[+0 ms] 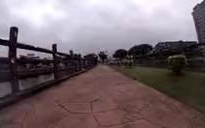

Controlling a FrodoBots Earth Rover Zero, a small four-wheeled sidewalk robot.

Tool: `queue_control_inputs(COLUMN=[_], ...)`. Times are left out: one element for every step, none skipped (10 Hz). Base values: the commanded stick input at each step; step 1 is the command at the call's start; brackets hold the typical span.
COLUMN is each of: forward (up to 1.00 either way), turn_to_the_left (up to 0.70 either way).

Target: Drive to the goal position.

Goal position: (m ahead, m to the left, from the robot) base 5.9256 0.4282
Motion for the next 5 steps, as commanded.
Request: queue_control_inputs(forward=[1.00, 1.00, 1.00, 1.00, 1.00], turn_to_the_left=[0.00, -0.02, -0.10, -0.40, -0.09])
